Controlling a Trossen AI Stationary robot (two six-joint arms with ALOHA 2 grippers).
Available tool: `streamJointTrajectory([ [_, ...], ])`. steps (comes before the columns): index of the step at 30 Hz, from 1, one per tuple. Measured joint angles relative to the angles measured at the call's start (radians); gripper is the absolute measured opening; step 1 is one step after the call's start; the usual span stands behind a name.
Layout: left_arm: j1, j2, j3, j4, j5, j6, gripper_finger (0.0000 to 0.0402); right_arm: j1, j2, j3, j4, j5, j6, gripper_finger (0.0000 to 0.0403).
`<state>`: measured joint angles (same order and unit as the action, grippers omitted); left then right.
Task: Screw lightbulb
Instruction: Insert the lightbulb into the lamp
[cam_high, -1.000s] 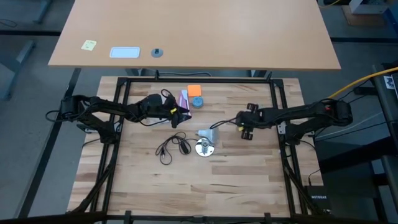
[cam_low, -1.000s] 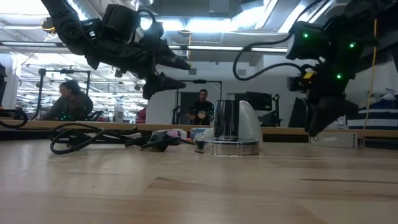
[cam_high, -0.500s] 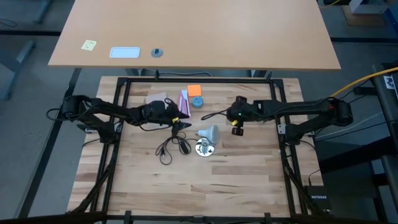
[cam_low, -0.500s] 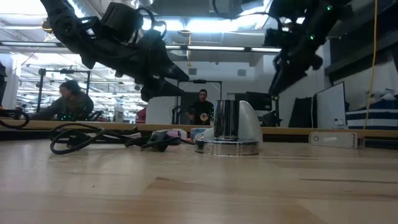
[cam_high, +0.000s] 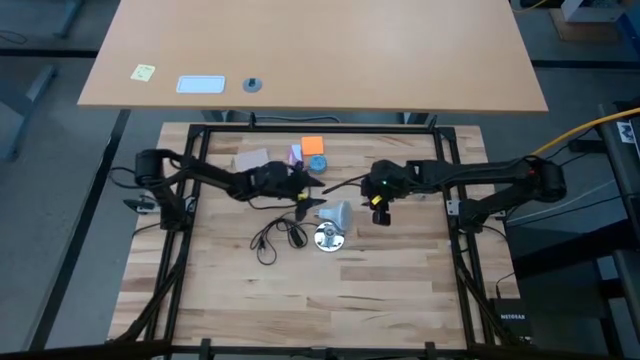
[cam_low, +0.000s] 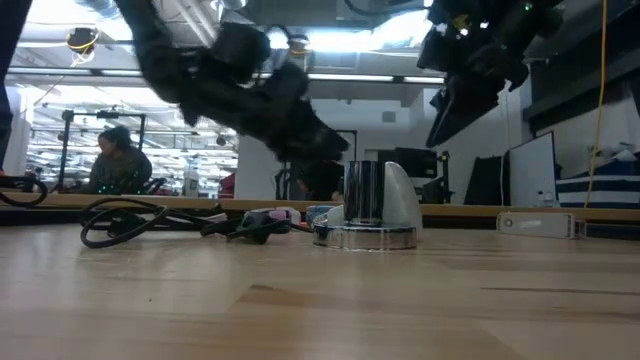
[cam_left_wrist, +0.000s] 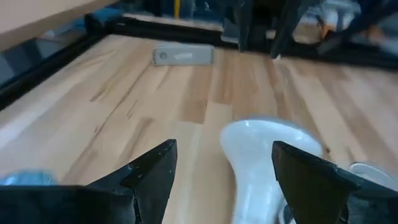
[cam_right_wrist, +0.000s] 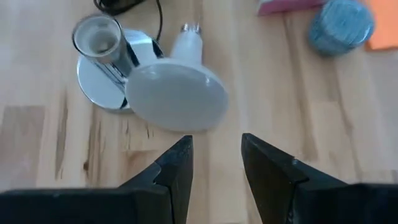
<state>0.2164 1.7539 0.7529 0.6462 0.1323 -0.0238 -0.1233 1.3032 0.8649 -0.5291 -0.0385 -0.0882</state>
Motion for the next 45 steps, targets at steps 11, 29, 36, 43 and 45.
streamJointTrajectory([
  [11,0.022,0.075,0.210,-0.404,0.170,0.160,0.0255,0.136,0.147,-0.056,0.083,0.147,0.115,0.0143],
  [29,0.012,0.134,0.214,-0.489,0.209,0.157,0.0255,0.149,0.299,-0.055,0.441,0.161,0.130,0.0143],
  [36,0.004,0.154,0.214,-0.507,0.209,0.142,0.0255,0.149,0.299,-0.053,0.540,0.162,0.114,0.0143],
  [43,0.007,0.153,0.214,-0.517,0.210,0.107,0.0222,0.149,0.299,-0.053,0.585,0.165,0.078,0.0143],
  [45,0.007,0.153,0.214,-0.517,0.210,0.091,0.0203,0.149,0.299,-0.053,0.585,0.168,0.056,0.0143],
])
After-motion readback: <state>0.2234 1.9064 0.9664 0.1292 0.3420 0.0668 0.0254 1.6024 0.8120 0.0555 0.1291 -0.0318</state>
